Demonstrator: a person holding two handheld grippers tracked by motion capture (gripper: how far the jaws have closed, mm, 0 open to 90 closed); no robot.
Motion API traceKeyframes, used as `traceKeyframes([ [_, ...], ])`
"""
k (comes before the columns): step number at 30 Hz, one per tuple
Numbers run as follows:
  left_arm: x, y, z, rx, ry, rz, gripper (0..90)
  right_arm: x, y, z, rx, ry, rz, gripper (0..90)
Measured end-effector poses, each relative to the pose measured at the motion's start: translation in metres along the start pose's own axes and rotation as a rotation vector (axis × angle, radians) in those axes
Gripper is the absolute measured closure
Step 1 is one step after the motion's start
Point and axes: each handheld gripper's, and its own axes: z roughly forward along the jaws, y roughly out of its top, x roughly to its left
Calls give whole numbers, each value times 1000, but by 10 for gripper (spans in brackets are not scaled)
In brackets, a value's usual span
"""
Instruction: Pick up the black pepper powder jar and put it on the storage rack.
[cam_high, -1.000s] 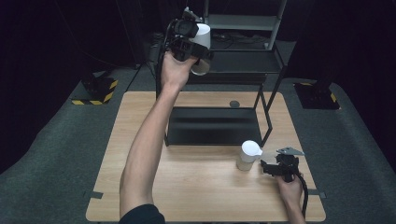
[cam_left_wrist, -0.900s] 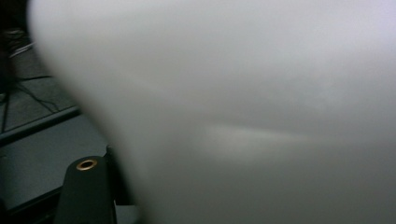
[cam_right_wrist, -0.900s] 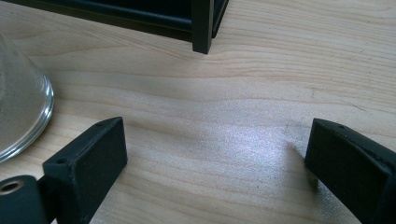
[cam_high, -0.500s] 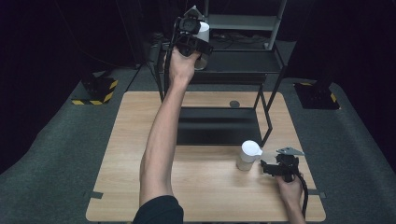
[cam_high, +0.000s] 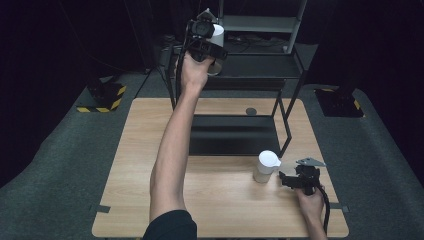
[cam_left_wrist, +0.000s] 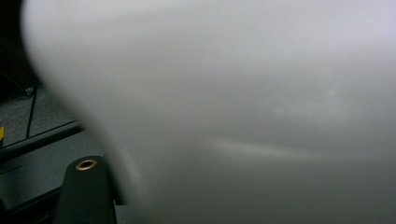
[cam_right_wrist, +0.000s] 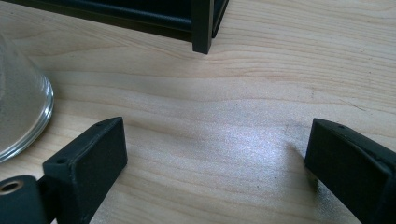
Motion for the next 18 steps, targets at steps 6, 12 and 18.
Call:
traceKeyframes([
  [6, -1, -1, 0, -2, 1, 5, 306, 0, 0, 0, 0, 0, 0, 48],
  [12, -2, -1, 0, 0, 4, 11, 306, 0, 0, 0, 0, 0, 0, 48],
  [18, -2, -1, 0, 1, 2, 8, 303, 0, 0, 0, 0, 0, 0, 48],
])
